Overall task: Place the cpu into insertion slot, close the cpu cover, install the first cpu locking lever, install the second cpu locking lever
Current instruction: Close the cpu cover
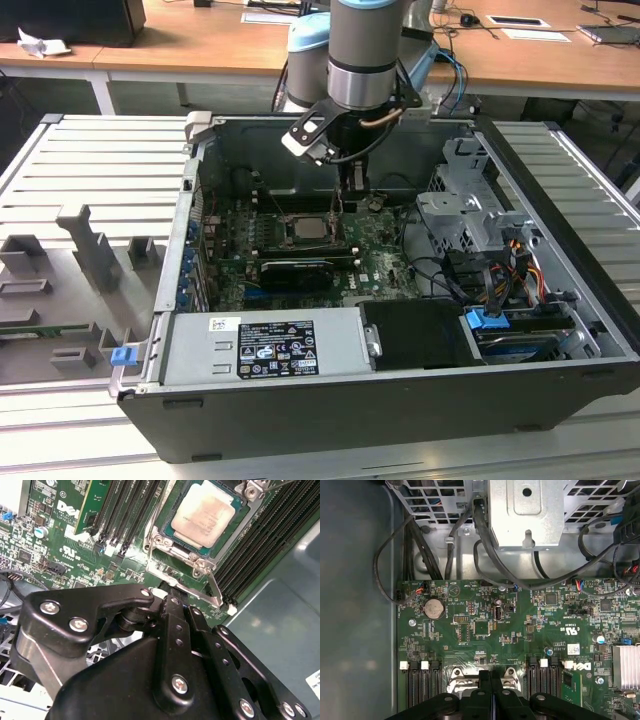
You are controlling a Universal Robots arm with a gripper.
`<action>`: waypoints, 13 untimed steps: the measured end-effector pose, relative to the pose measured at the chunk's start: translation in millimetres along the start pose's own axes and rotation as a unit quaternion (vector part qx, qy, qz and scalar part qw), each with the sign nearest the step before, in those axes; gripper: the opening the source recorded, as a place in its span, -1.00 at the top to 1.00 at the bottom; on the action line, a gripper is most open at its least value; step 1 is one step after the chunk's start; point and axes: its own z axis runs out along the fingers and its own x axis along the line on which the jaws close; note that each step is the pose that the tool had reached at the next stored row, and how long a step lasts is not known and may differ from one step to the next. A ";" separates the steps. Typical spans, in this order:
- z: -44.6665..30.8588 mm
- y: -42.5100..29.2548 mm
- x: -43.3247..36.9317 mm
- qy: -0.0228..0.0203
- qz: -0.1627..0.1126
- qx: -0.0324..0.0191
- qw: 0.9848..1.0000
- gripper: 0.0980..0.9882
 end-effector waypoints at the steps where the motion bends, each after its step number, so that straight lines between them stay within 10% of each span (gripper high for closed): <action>1: 0.0 -1.0 0.0 0.000 0.000 0.000 1.000 0.98; 13: 0.2 -7.5 -0.1 0.000 0.000 0.000 1.000 0.98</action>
